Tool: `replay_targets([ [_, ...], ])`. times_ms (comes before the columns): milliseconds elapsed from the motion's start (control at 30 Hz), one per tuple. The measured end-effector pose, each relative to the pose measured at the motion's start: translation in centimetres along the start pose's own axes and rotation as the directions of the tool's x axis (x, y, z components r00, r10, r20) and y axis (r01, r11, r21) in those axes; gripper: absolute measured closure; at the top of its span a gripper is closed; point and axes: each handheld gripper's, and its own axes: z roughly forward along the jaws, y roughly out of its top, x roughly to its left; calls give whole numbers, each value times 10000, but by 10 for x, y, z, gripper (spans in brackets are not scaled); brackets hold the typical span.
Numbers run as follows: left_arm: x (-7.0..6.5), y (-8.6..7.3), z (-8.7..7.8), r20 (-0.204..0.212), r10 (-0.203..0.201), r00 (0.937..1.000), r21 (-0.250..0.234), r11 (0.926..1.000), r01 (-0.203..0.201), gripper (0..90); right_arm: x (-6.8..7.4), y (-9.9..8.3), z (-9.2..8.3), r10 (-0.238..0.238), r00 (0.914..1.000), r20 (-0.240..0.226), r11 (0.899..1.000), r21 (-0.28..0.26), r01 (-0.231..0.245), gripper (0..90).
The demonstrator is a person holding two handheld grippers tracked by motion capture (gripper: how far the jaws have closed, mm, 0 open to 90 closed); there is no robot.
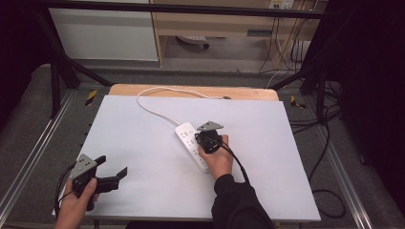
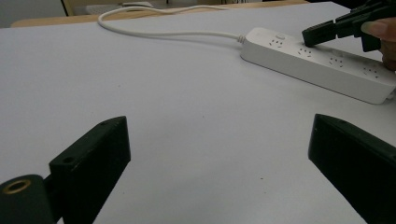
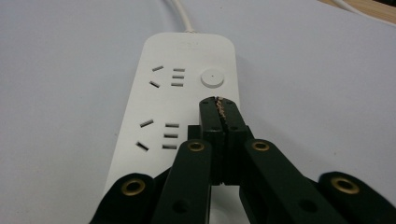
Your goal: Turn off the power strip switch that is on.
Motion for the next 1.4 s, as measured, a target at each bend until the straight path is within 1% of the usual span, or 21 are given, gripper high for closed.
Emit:
replay_targets([
  [100, 0, 0, 0, 1, -15, 10000, -11, 10000, 15, 56, -1, 0, 0, 110, 9999, -79, 9999, -17, -110, 900],
  [233, -1, 0, 0, 30, 14, 10000, -5, 10000, -14, 56, 0, 0, 0, 48, 10000, -20, 10000, -74, -49, 900],
  [267, -1, 0, 0, 33, 4, 10000, -18, 10000, -4, 56, -1, 0, -1, 112, 9999, -69, 9999, -114, -113, 900],
  [333, 0, 0, 0, 30, 8, 10000, -13, 10000, -8, 56, -3, 0, -2, 547, 9979, -337, 9983, -196, -554, 900],
  [433, 1, 0, 1, 41, -33, 10000, -23, 10000, 33, 56, -3, 0, -3, 497, 9980, -379, 9984, -237, -507, 900],
  [467, 2, 0, 1, 34, -51, 10000, -23, 10000, 51, 56, -2, -1, -4, 619, 9972, -415, 9975, -325, -632, 900],
  [600, 1, 0, 1, 63, -2, 10000, 5, 10000, 2, 56, -1, 2, -9, 685, 9968, -416, 9949, -717, -714, 900],
  [633, 0, 0, 1, 74, -23, 10000, 7, 10000, 23, 56, -1, 4, -11, 711, 9965, -437, 9940, -807, -745, 883],
  [700, 0, 0, 1, 88, -10, 10000, 0, 10000, 10, 56, -3, 7, -14, 820, 9954, -493, 9924, -881, -861, 820],
  [767, -1, 0, 1, 88, -4, 10000, 4, 10000, 4, 56, -4, 9, -17, 796, 9957, -468, 9921, -934, -837, 801],
  [833, 0, 0, 1, 85, 0, 10000, 20, 10000, 0, 56, -5, 10, -21, 817, 9956, -448, 9916, -966, -857, 741],
  [867, 0, 0, 1, 79, -16, 10000, 19, 10000, 16, 56, -6, 11, -22, 836, 9955, -448, 9910, -1010, -878, 671],
  [967, 1, 0, 1, 63, -54, 10000, 39, 10000, 54, 56, -11, 12, -26, 1083, 9929, -495, 9868, -1159, -1134, 544],
  [1033, 1, 0, 1, 57, -70, 10000, 31, 10000, 70, 56, -15, 13, -28, 1212, 9914, -492, 9822, -1387, -1269, 426],
  [1067, 1, 0, 1, 51, -54, 10000, 38, 10000, 54, 56, -16, 14, -29, 1266, 9904, -549, 9793, -1519, -1336, 403],
  [1133, 1, 0, 1, 58, -17, 10000, 36, 10000, 17, 56, -20, 16, -32, 1158, 9918, -534, 9756, -1816, -1237, 317],
  [1167, 0, 0, 1, 68, -29, 10000, 34, 10000, 29, 56, -21, 17, -33, 1193, 9918, -447, 9756, -1801, -1255, 297],
  [1233, 0, 0, 2, 76, -20, 10000, 61, 10000, 20, 56, -22, 22, -36, 1179, 9919, -465, 9808, -1508, -1237, 241],
  [1267, -1, 0, 2, 65, -21, 10000, 54, 10000, 20, 56, -23, 23, -38, 1162, 9924, -405, 9811, -1513, -1211, 230],
  [1333, -1, 0, 2, 58, 11, 10000, 59, 10000, -12, 56, -25, 26, -43, 1205, 9911, -565, 9800, -1526, -1279, 198],
  [1400, 0, -1, 2, 44, -22, 10000, 99, 9999, 22, 56, -27, 28, -47, 1315, 9897, -561, 9796, -1458, -1384, 153],
])
